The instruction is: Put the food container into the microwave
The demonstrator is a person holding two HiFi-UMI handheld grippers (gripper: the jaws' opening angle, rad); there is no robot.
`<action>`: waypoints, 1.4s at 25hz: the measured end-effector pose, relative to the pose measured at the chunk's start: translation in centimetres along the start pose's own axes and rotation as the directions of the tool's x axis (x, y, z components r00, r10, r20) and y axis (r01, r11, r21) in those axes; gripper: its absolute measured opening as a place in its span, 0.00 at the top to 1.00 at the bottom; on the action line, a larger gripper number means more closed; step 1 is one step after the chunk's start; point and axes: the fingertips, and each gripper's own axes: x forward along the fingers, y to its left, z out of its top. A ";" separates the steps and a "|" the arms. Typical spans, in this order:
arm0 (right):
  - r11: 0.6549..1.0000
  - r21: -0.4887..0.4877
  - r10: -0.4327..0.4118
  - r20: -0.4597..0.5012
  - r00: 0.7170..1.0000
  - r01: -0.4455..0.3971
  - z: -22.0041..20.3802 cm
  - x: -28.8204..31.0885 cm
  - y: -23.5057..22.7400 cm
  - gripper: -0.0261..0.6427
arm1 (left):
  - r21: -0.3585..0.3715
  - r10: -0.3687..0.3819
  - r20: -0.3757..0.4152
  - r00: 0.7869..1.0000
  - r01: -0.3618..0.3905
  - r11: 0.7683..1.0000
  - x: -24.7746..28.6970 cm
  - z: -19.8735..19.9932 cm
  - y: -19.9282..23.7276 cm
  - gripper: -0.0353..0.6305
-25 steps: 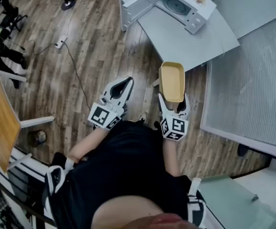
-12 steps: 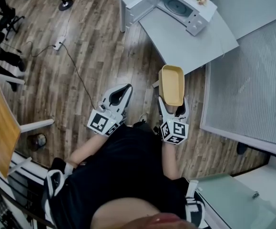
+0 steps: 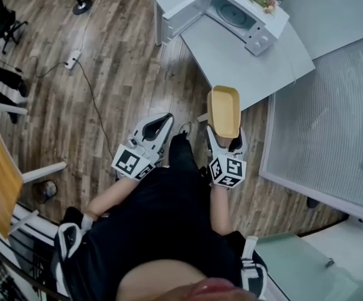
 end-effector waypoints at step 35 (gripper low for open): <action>0.993 -0.088 -0.086 -0.136 0.987 0.074 6.1 57.7 -25.3 0.23 | 0.015 -0.032 -0.012 0.999 0.033 0.999 46.1 -4.9 22.5 0.91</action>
